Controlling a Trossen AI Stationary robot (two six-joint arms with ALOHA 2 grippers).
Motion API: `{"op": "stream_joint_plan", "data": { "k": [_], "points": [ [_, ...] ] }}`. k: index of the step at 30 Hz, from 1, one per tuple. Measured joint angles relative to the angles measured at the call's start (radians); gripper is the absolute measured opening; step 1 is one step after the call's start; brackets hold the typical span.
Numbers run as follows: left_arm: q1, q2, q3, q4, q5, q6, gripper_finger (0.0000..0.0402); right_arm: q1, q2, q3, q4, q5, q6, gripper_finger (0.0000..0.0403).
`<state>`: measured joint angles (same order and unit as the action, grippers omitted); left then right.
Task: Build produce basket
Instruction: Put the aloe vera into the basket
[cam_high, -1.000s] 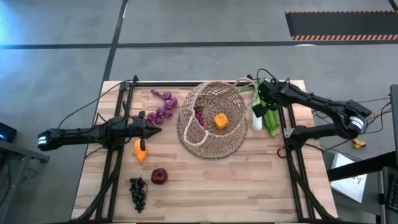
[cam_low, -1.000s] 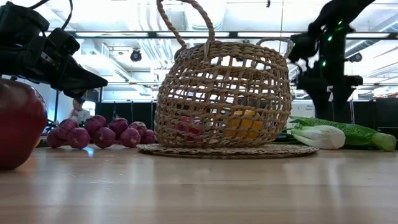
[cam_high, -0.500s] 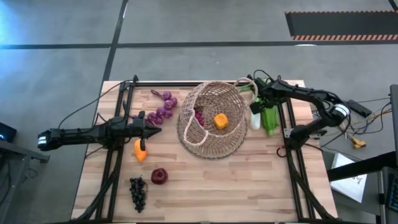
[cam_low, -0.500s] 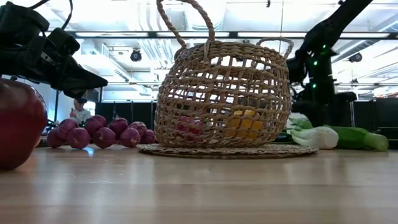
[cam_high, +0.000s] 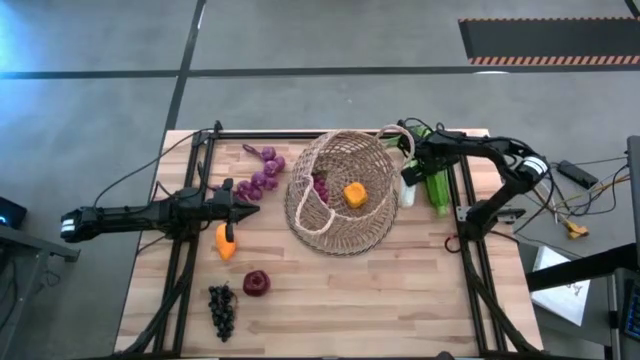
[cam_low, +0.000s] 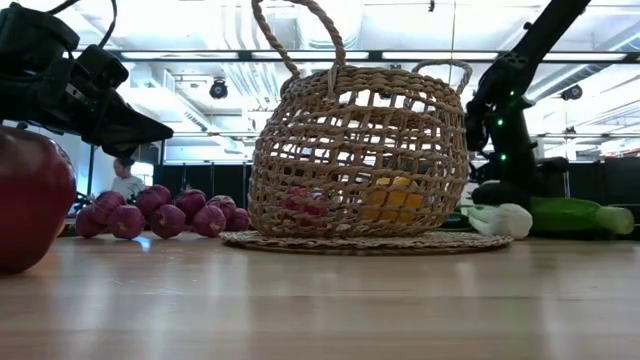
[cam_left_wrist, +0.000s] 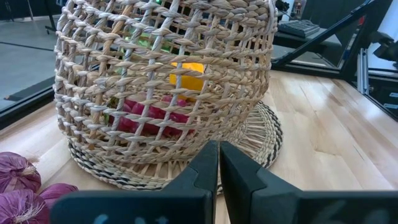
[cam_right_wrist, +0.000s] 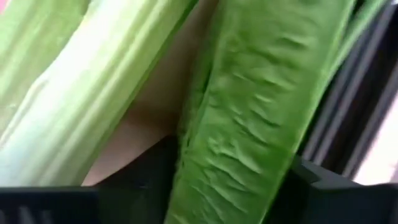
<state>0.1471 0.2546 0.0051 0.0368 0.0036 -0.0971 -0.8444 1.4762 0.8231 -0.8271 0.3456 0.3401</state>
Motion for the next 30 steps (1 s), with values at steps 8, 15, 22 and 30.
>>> {"op": "stream_joint_plan", "data": {
  "k": [8,15,22,30],
  "points": [
    [0.0,0.0,0.0,0.0,0.0,0.0,0.0,0.066,-0.232,-0.009,-0.028,0.089,0.055,0.0033],
    [0.0,0.0,0.0,0.0,0.0,0.0,0.0,0.282,-0.523,0.007,-0.03,0.408,0.168,0.0028],
    [0.0,0.0,0.0,0.0,0.0,0.0,0.0,0.616,-0.699,0.068,0.092,0.754,0.114,0.0029],
    [0.0,0.0,0.0,0.0,0.0,0.0,0.0,1.025,-0.63,0.078,0.928,1.191,-0.674,0.0029]
  ]
}}
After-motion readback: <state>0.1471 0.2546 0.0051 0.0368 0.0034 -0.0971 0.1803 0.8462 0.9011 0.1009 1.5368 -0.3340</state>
